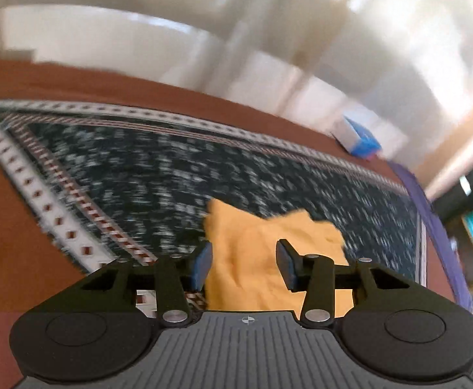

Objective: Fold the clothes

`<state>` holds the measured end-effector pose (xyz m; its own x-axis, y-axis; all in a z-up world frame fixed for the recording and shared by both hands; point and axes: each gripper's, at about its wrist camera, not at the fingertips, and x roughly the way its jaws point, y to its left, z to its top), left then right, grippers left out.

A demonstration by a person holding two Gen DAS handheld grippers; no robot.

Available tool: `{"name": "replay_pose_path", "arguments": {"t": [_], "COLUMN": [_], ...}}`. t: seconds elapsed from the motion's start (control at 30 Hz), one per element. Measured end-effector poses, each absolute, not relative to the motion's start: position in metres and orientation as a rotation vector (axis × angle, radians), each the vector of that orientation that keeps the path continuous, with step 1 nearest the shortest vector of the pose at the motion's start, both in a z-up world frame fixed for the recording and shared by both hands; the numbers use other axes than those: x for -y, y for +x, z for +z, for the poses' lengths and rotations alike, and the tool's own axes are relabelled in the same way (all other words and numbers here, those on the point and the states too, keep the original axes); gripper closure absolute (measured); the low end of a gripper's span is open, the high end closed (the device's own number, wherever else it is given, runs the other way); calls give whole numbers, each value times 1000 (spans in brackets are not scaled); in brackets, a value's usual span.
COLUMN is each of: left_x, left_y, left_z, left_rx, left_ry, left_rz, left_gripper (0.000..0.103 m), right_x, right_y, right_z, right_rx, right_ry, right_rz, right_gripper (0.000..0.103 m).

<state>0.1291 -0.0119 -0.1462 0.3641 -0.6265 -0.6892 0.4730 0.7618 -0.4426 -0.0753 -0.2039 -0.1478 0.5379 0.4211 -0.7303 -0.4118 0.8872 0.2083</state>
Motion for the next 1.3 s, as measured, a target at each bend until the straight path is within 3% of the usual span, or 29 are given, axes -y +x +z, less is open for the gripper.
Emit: {"name": "replay_pose_path", "arguments": {"t": [0.13, 0.17, 0.2, 0.23, 0.4, 0.5, 0.53, 0.57, 0.67, 1.03, 1.13, 1.17, 1.2, 1.27, 1.3], "left_x": [24, 25, 24, 24, 23, 20, 18, 16, 16, 44, 48, 49, 50, 51, 52], "left_y": [127, 127, 128, 128, 133, 133, 132, 132, 132, 140, 138, 137, 137, 135, 134], "left_z": [-151, -153, -154, -155, -164, -166, -165, -165, -167, -195, -195, -196, -195, -192, -189], "left_rx": [-986, -990, -992, -994, -1019, -1045, -1052, -1059, -1070, -1144, -1140, -1138, -1131, -1128, -1134], "left_ry": [-140, -139, -138, -139, -119, -120, -136, -151, -175, -95, -87, -80, -70, -75, -91], "left_rz": [-739, -737, -734, -731, -704, -704, -713, -721, -722, -717, -745, -753, -757, -773, -786], "left_gripper": [45, 45, 45, 45, 43, 41, 36, 28, 22, 23, 33, 54, 61, 85, 87], "right_x": [181, 177, 174, 174, 175, 181, 185, 196, 232, 361, 357, 355, 354, 356, 360], "right_y": [-74, -73, -72, -70, -67, -65, -65, -69, -80, -68, -65, -64, -63, -62, -62], "right_z": [-154, -158, -161, -162, -167, -171, -169, -160, -138, -188, -204, -209, -210, -210, -208], "right_rx": [-864, -874, -878, -877, -879, -889, -881, -852, -766, -871, -883, -887, -889, -893, -895], "right_ry": [-158, -191, -213, -220, -209, -162, -136, -78, 56, 653, 710, 723, 729, 763, 789], "right_rz": [519, 518, 520, 509, 534, 534, 533, 532, 449, 37, 64, 73, 70, 73, 80], "right_gripper": [56, 59, 70, 90, 89, 83, 80, 74, 54, 49, 52, 52, 54, 86, 87]}}
